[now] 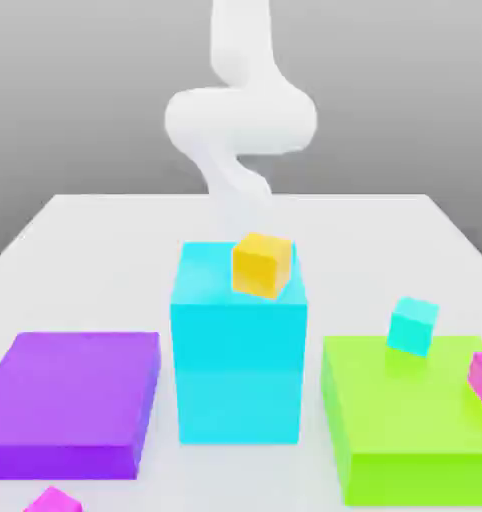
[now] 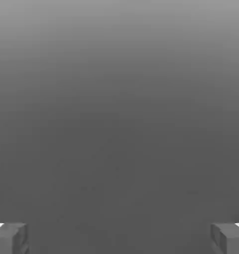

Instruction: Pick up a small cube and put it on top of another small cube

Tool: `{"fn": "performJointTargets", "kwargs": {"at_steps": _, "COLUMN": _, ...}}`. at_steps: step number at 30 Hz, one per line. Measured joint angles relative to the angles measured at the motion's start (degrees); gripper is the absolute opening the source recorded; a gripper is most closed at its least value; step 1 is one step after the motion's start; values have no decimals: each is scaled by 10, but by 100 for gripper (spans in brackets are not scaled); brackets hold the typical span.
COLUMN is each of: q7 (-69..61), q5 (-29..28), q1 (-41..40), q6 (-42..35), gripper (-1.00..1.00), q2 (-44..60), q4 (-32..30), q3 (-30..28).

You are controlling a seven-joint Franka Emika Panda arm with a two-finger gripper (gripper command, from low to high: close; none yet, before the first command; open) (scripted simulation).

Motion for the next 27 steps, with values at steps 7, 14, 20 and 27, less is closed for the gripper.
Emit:
{"fn": "performJointTargets", "kwargs": {"at_steps": 7, "q7": 13, "q5": 6, "q1": -19, "q6": 37, "gripper": 0, "q2": 149, "q4": 15, "q3": -24}}
{"fn": "performJointTargets", "kwargs": {"at_steps": 14, "q7": 20, "q5": 19, "q1": -37, "q6": 73, "gripper": 0, "q2": 294, "q4": 30, "q3": -50}}
{"fn": "performJointTargets", "kwargs": {"at_steps": 20, "q7": 22, "q5": 38, "q1": -64, "q6": 103, "gripper": 0, "q2": 419, "q4": 42, "q3": -67}}
{"fn": "performJointTargets", "kwargs": {"at_steps": 27, "q7": 23, "q5": 60, "q1": -92, "q6": 138, "gripper": 0, "q2": 565, "q4": 57, "q3": -77}}
